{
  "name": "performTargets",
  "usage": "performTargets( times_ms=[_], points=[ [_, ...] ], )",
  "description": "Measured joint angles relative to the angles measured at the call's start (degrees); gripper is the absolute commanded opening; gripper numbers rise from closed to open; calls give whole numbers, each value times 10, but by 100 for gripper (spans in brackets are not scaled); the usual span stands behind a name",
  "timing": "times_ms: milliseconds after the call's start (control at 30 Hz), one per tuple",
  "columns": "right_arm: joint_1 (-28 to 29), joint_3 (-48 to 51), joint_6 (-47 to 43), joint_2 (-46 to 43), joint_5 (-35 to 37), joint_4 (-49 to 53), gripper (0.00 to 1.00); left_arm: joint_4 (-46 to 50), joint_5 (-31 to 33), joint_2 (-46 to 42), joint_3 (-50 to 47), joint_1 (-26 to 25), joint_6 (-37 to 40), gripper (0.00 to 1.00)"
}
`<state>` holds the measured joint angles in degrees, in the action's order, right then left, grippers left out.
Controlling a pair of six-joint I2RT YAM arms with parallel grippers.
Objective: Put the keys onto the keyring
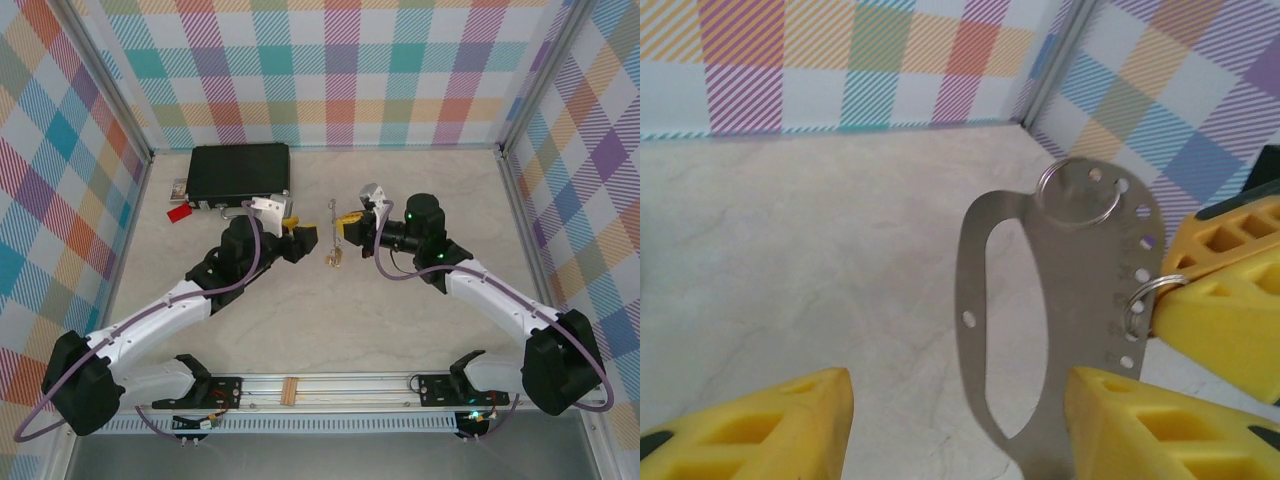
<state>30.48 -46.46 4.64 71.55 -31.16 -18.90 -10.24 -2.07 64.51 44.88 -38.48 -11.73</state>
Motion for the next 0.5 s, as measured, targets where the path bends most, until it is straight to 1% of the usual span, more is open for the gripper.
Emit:
performTargets(
  times_ms=[200,333,500],
  points=[
    [-2,1,2,0,-52,-47,0,-17,-21,-37,-2,2,20,51],
    [-11,1,16,5,-89,-72,0,-32,-39,-63,-5,4,27,45],
    [-24,0,44,15,-127,-93,0,-38,-71,-69,-5,5,28,41]
  ],
)
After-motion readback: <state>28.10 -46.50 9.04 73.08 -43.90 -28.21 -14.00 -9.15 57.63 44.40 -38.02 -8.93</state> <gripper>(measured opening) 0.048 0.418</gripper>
